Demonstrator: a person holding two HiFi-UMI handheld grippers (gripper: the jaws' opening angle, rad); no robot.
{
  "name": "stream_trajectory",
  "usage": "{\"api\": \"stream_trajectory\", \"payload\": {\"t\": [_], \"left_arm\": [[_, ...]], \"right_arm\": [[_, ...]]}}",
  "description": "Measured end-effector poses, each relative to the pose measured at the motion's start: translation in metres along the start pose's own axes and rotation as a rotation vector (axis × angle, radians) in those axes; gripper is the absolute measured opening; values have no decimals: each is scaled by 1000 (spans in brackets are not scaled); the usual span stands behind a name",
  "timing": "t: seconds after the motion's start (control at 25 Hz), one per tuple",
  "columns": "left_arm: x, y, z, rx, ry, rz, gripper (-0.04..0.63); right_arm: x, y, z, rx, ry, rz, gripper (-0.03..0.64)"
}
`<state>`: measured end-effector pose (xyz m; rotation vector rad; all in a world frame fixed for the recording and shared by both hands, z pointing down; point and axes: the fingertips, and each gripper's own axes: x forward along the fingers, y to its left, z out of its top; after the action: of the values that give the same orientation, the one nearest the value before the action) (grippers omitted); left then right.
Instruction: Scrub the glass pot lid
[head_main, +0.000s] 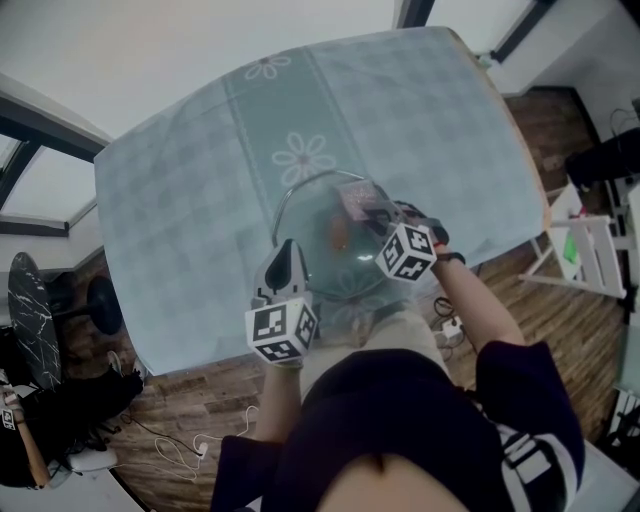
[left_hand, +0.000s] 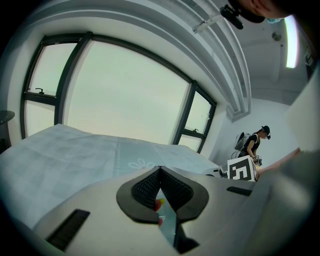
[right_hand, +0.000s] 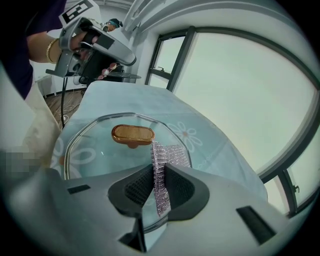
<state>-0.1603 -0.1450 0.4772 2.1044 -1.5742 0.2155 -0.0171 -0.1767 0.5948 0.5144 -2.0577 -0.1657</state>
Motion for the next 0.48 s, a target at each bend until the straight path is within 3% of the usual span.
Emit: {"api": "stream_trajectory", "payload": {"t": [0.48], "left_arm": [[-9,-2,-1,19,-3,-24,-2]], "right_arm": [[-7,17,-8,51,38,-4,66]]}}
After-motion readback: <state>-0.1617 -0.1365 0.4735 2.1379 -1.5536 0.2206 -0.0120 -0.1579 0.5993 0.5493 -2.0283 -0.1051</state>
